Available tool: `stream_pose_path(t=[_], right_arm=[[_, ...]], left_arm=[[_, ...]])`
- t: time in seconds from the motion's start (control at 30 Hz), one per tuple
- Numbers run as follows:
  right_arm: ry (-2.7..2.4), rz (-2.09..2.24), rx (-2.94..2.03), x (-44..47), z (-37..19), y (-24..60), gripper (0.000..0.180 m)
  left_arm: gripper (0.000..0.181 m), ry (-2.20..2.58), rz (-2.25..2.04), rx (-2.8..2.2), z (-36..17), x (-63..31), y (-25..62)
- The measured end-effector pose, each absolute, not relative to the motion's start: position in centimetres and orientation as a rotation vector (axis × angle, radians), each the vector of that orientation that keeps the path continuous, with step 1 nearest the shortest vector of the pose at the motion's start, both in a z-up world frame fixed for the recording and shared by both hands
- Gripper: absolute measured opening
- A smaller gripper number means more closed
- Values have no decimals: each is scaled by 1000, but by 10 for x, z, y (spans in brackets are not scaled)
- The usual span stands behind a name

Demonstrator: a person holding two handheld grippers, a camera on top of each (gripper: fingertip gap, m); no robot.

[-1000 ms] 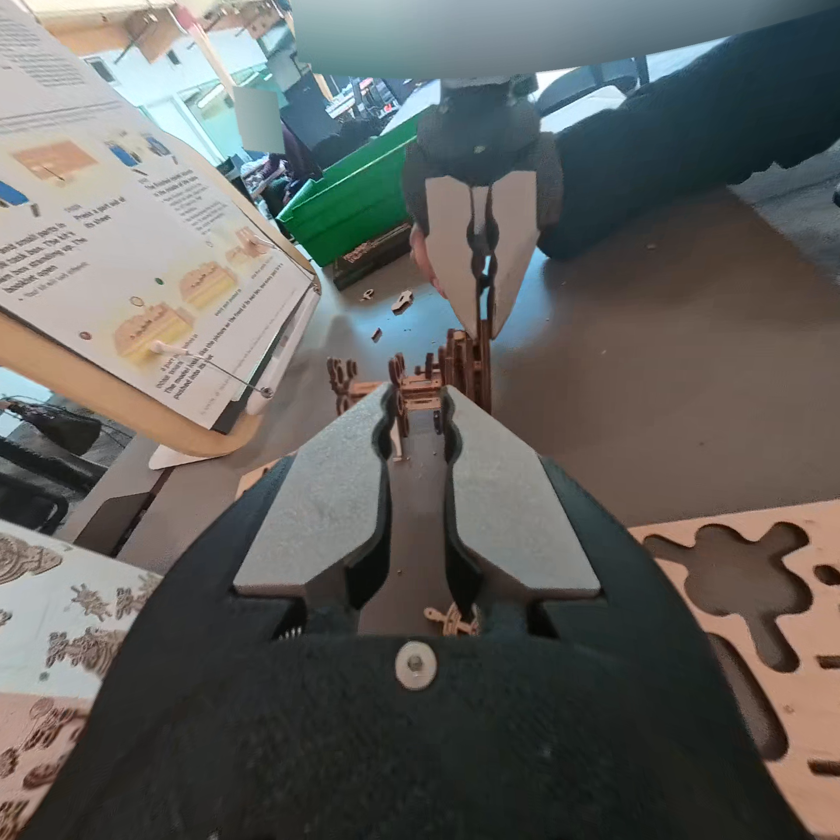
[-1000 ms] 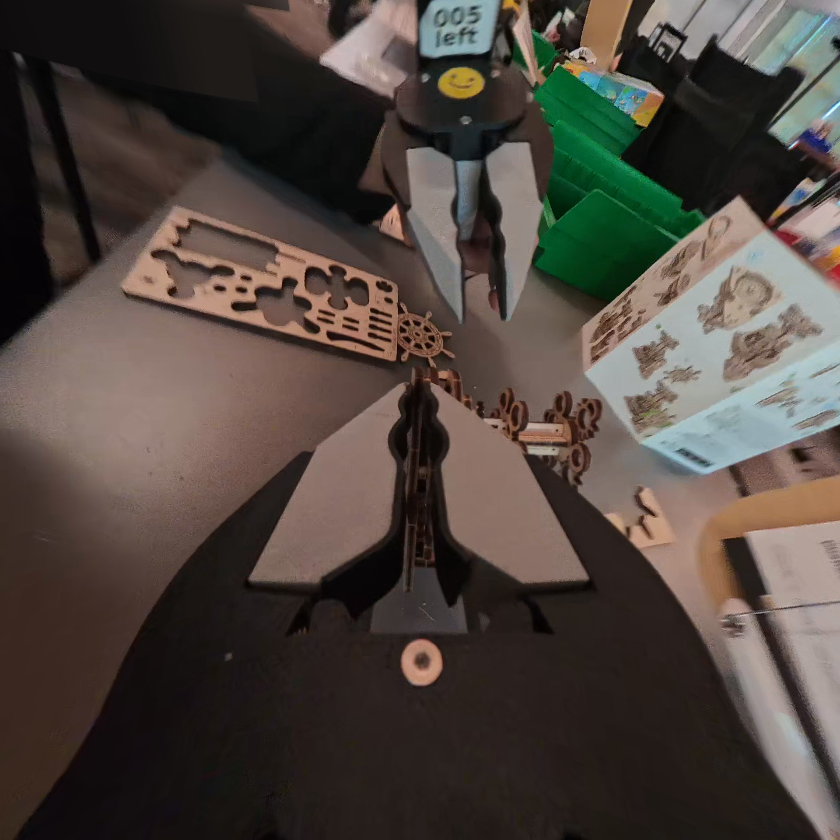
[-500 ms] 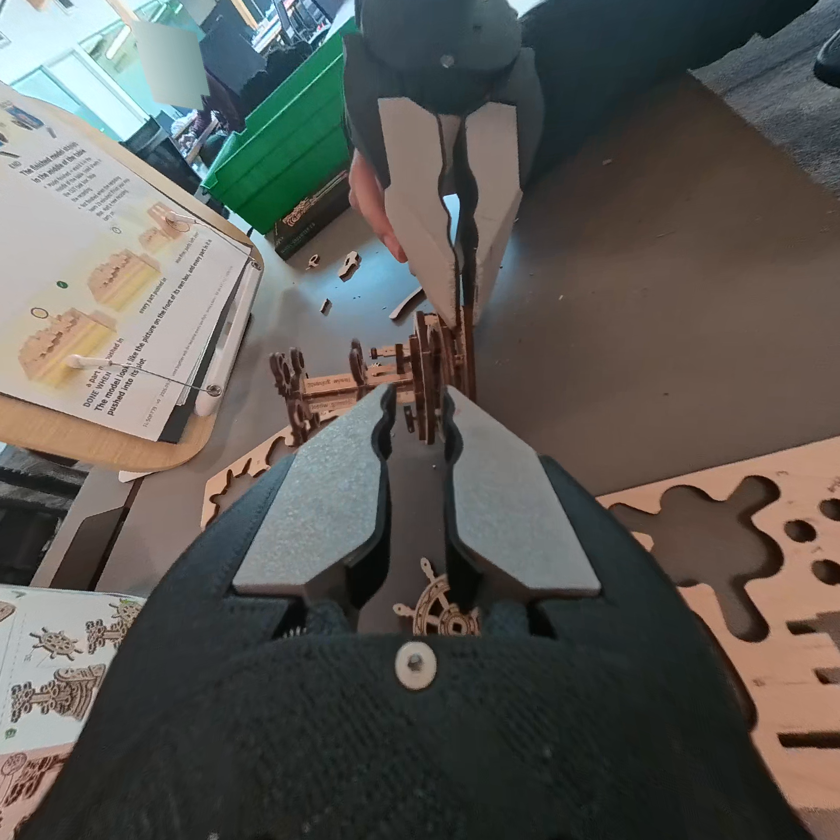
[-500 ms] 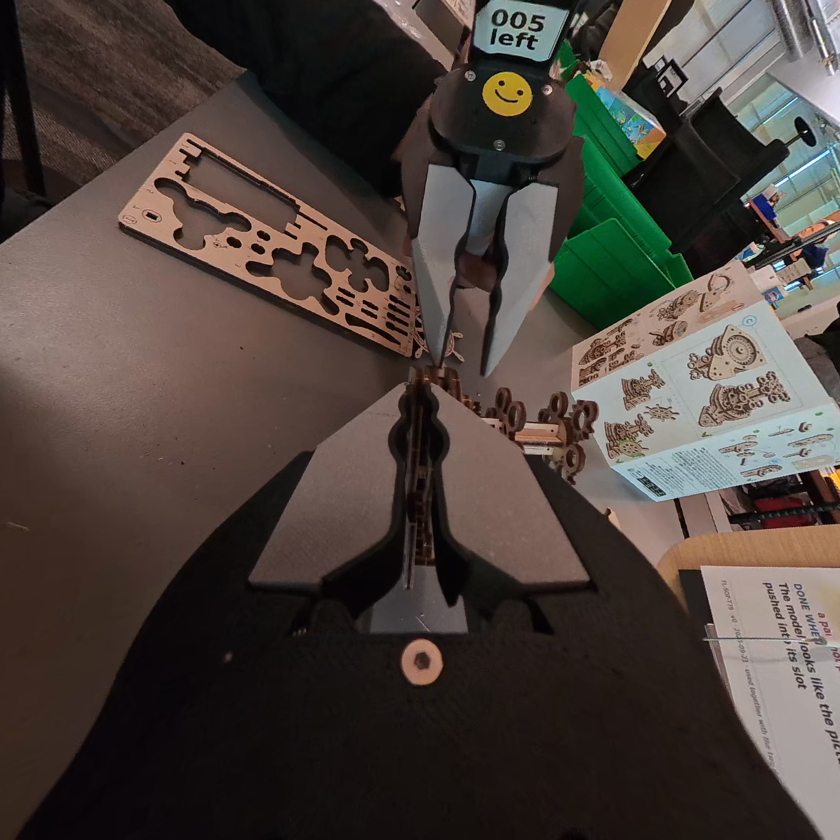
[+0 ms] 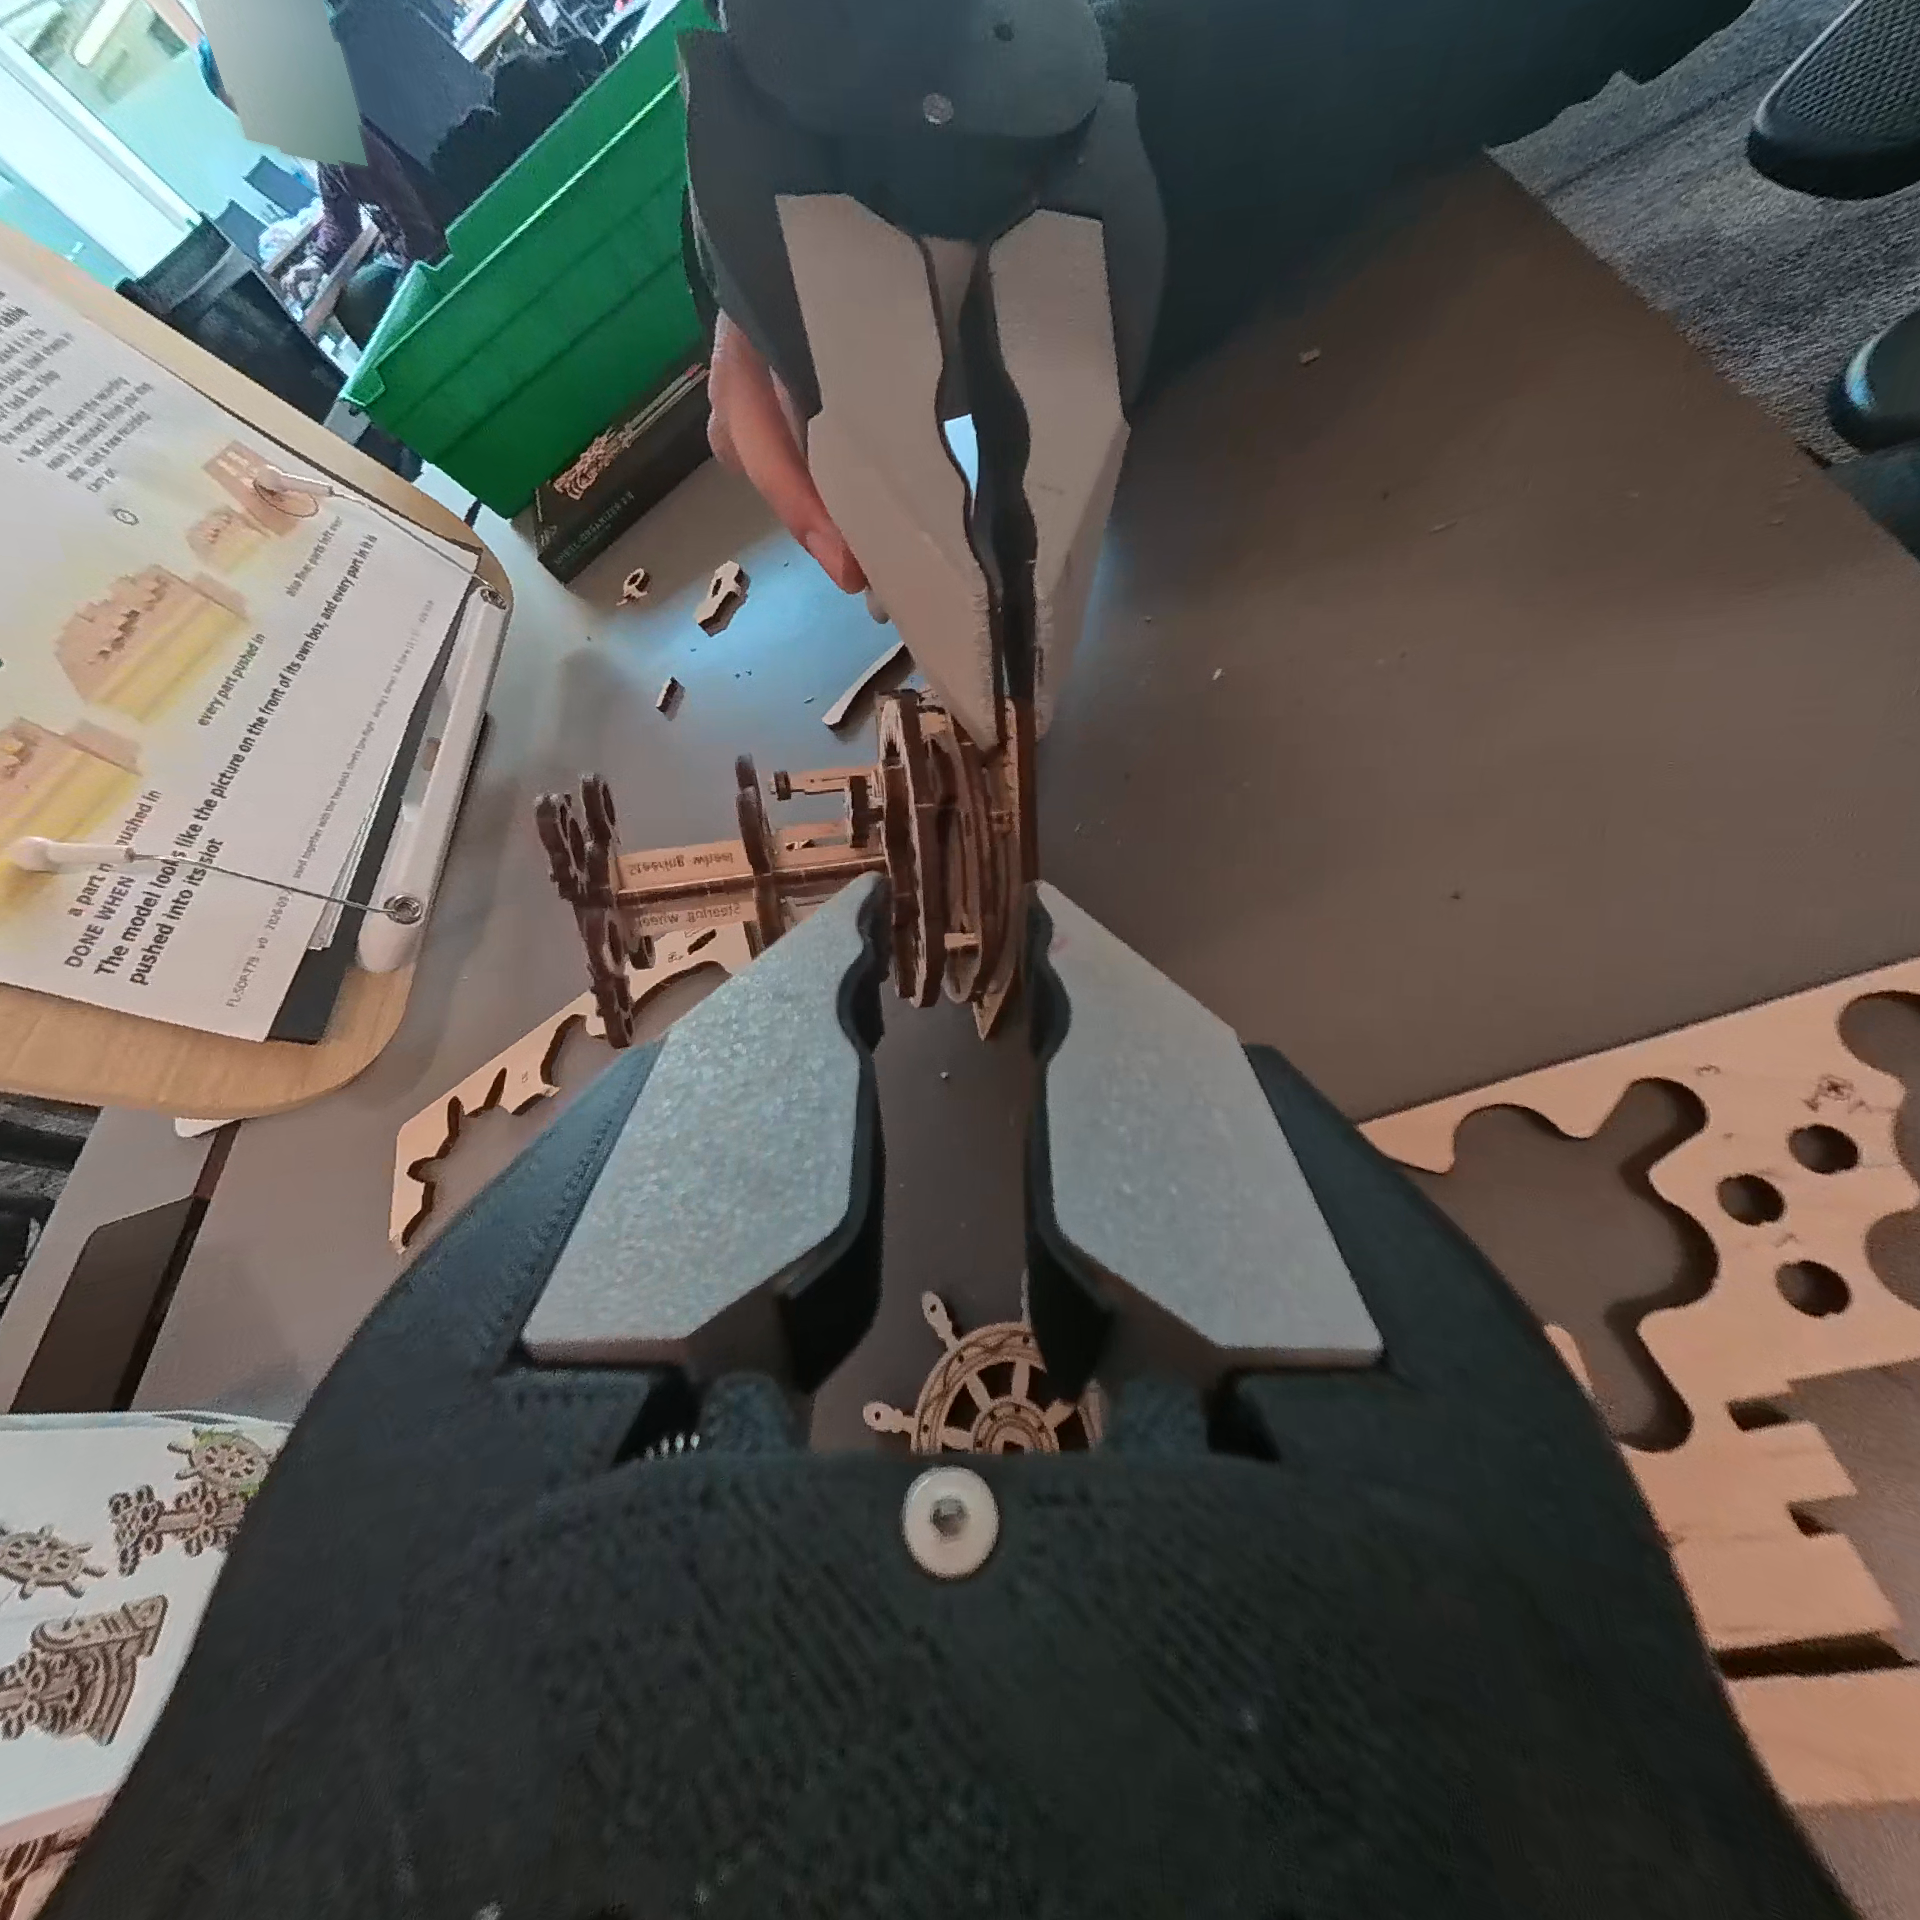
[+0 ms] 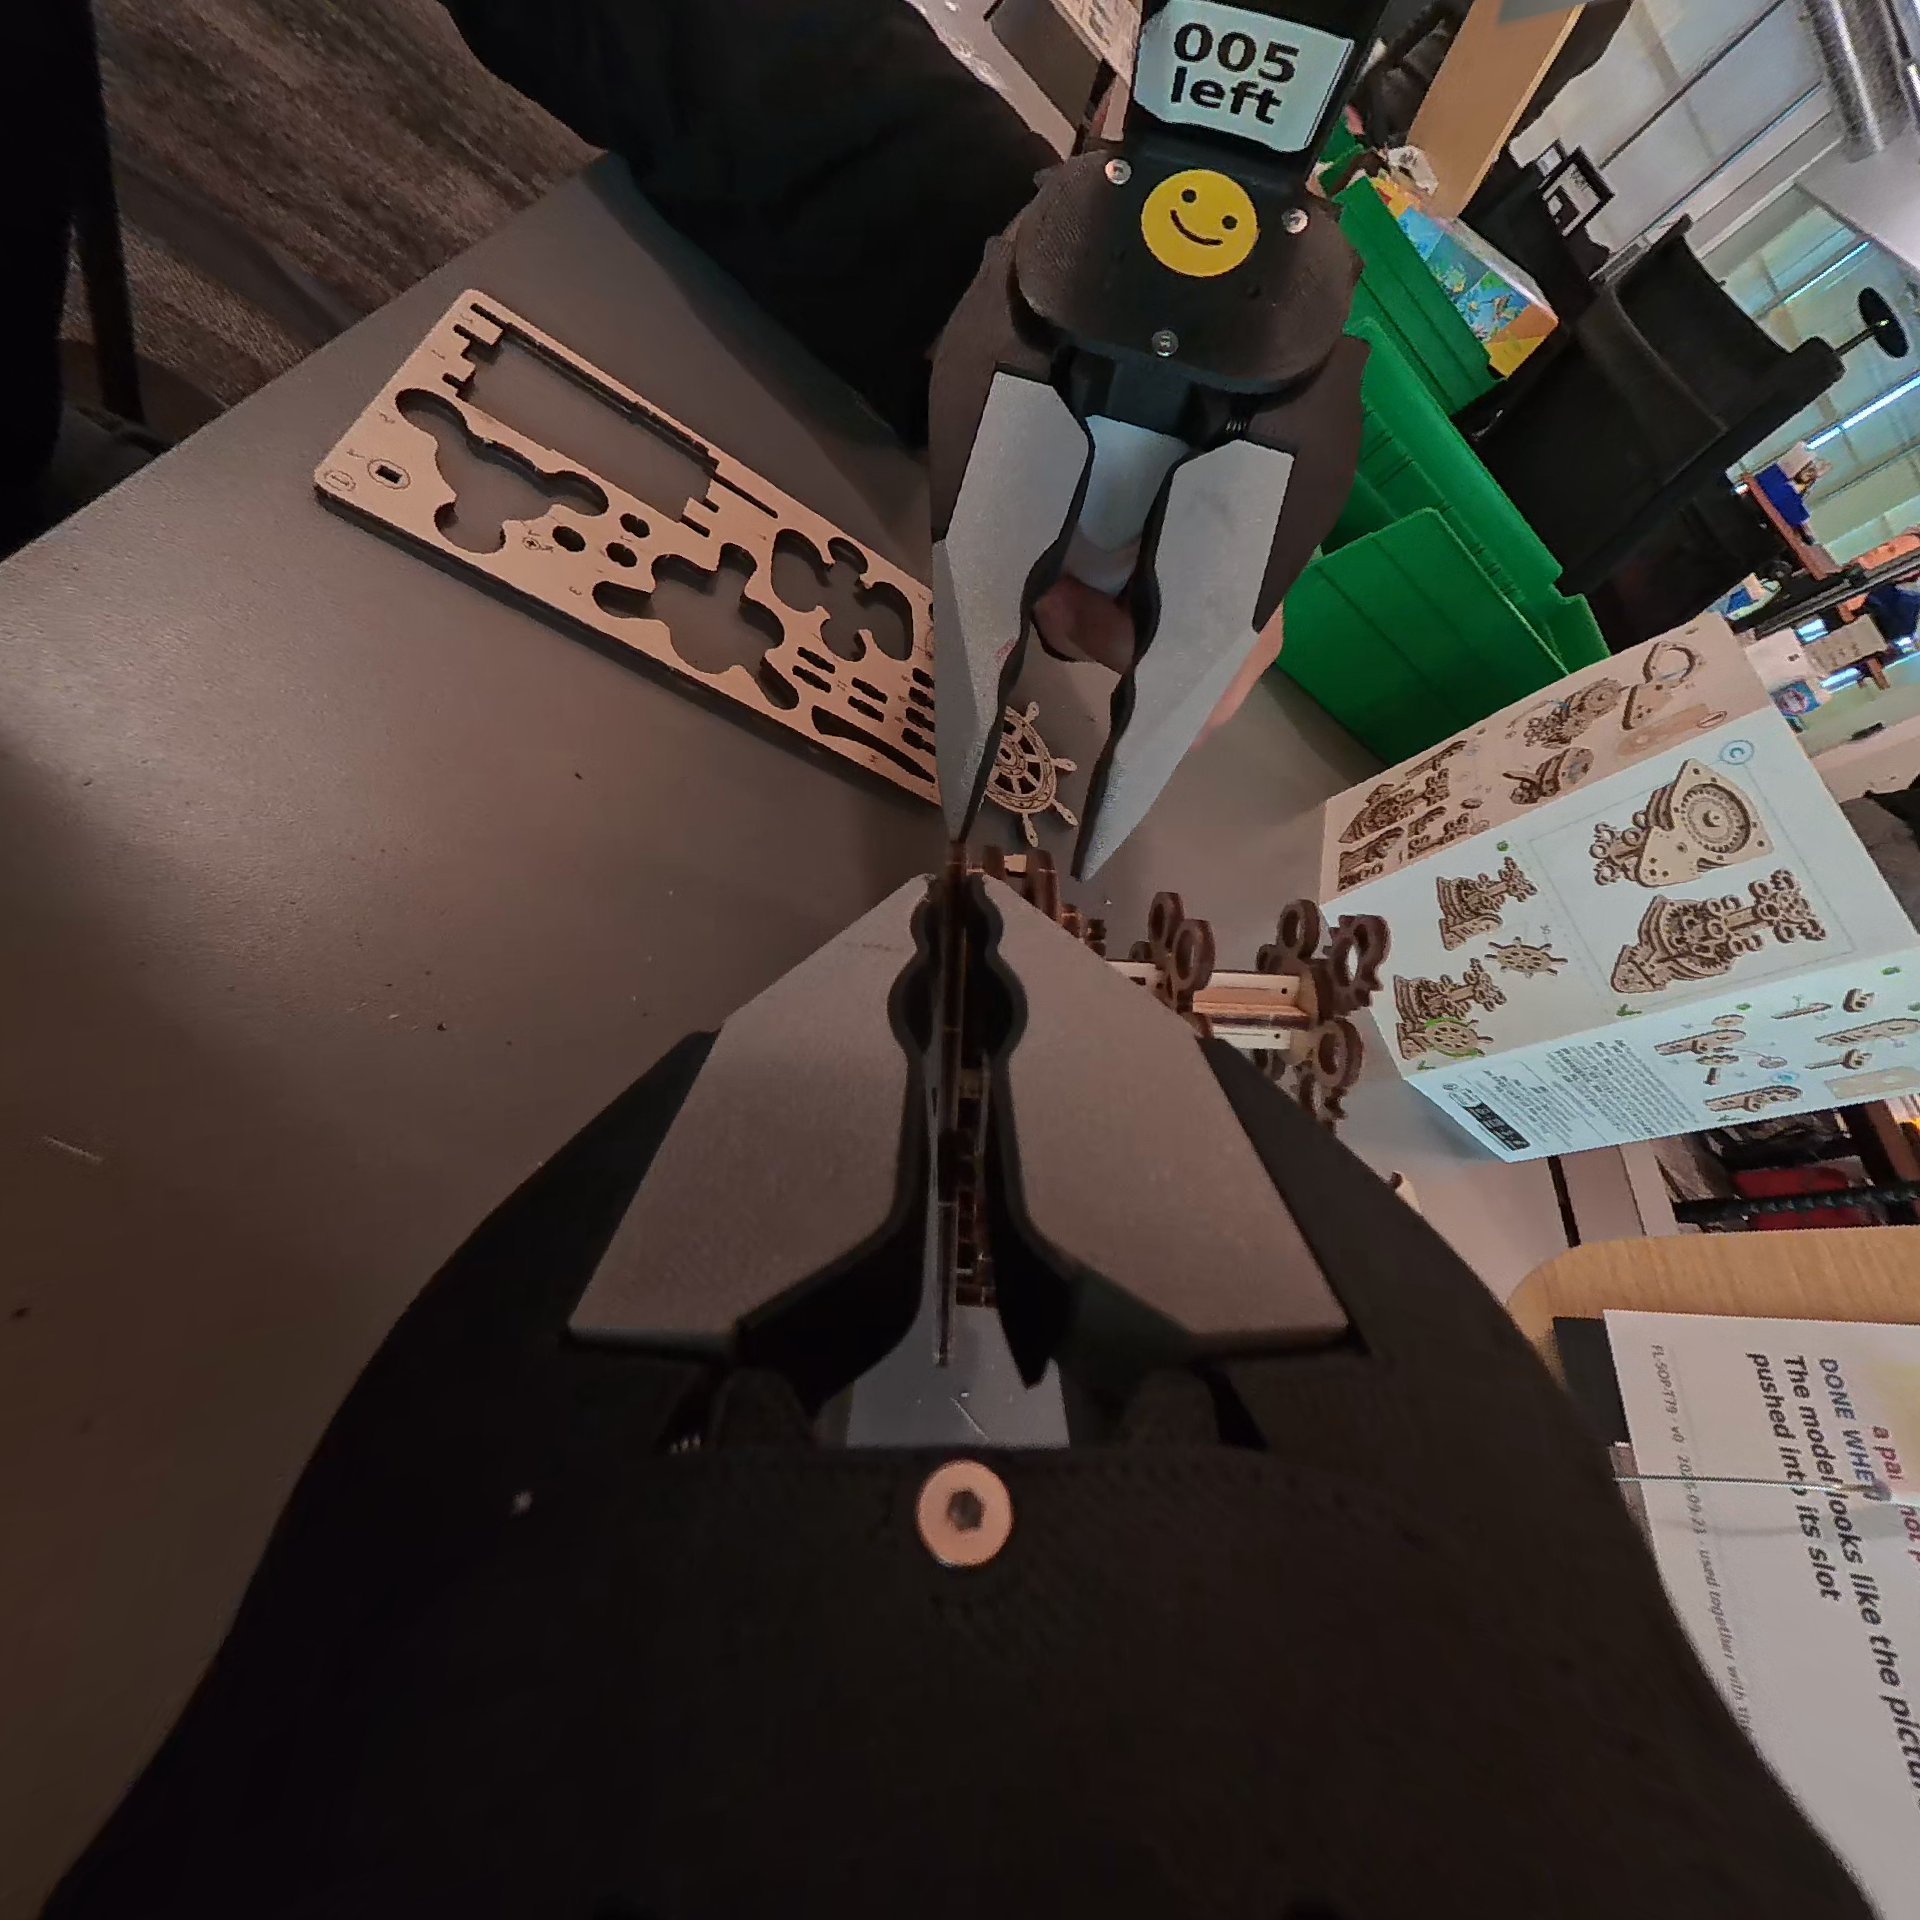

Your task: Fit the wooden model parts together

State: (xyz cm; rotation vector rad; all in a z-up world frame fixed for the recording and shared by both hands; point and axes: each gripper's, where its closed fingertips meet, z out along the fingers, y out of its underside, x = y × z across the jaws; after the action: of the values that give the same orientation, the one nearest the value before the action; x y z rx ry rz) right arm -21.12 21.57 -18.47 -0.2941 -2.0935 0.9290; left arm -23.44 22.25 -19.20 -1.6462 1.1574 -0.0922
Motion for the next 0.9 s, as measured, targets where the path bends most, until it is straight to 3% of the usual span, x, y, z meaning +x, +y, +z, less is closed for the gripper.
stream_pose_path(t=[0.9], right_arm=[[-2091, 1148, -324, -205, -178, 219, 0]], left_arm=[[11, 1087, -62, -1657, -195, -221, 238]])
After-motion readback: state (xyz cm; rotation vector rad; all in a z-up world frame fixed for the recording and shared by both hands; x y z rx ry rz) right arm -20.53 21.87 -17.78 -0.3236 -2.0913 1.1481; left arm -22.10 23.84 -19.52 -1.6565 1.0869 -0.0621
